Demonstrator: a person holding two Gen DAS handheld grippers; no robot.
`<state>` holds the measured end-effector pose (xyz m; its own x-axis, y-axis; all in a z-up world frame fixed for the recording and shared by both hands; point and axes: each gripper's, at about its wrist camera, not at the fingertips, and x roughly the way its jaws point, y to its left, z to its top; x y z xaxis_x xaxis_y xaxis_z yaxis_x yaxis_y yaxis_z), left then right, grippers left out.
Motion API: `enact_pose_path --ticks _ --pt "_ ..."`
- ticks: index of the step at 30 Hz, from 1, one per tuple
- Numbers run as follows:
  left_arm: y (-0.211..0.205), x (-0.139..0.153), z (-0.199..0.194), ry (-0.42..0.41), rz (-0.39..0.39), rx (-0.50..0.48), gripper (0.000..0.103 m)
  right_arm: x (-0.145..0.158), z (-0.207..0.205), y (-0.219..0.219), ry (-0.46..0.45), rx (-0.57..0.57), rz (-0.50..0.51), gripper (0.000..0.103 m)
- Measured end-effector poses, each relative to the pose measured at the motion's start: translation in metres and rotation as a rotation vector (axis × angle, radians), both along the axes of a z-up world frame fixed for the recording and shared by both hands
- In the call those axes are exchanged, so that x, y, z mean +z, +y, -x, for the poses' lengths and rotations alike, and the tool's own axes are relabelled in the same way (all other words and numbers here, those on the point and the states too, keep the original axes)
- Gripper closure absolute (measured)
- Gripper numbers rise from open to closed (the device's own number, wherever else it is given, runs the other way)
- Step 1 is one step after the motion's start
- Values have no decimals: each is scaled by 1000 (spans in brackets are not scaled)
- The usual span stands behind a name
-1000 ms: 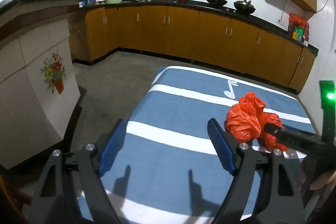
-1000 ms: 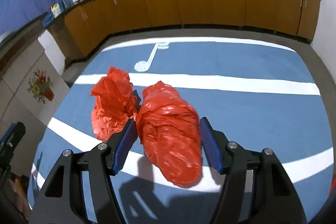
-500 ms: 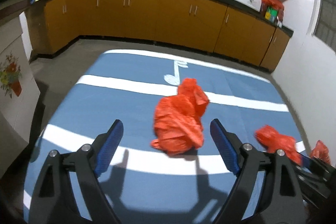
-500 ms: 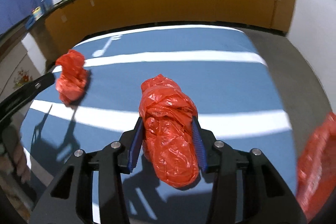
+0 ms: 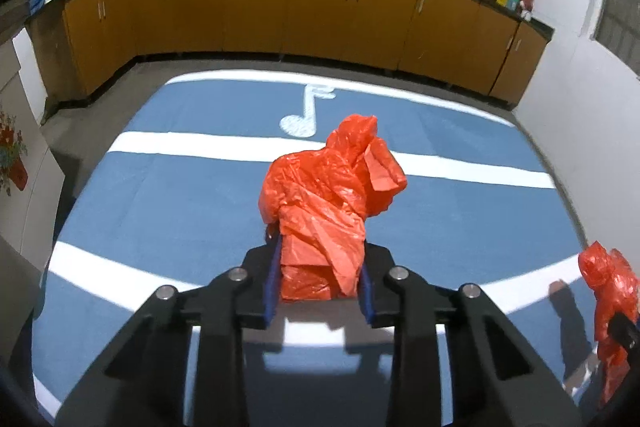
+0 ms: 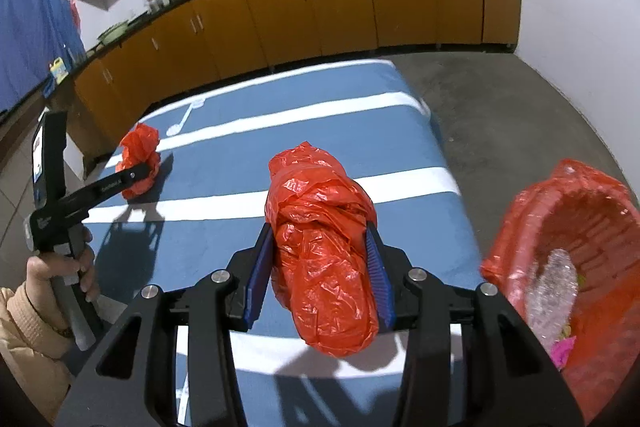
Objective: Collect trash
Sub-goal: 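Grasp a red bag with each gripper on the table, then carry both red bags to the basket and open both grippers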
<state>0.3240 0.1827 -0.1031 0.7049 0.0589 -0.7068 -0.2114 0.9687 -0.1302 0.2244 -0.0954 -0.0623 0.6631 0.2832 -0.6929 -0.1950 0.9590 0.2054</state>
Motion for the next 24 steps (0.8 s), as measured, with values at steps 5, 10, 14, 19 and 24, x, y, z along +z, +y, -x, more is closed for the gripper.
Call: enact_pose_path --ticks 5,10,14,19,24 --pt "-31 31 32 -72 -4 -68 73 18 17 -18 -47 -55 -24 58" --pt "-68 62 64 -133 17 -148 73 36 43 -43 -105 -126 -29 58" --pt "-97 79 87 -165 6 -210 73 48 62 -63 -145 -181 -32 58" --pt "-130 94 107 -194 3 -291 73 62 86 -88 -198 -245 -19 58" --pt "-168 104 124 -209 15 -374 73 73 108 -106 -250 -300 10 58"
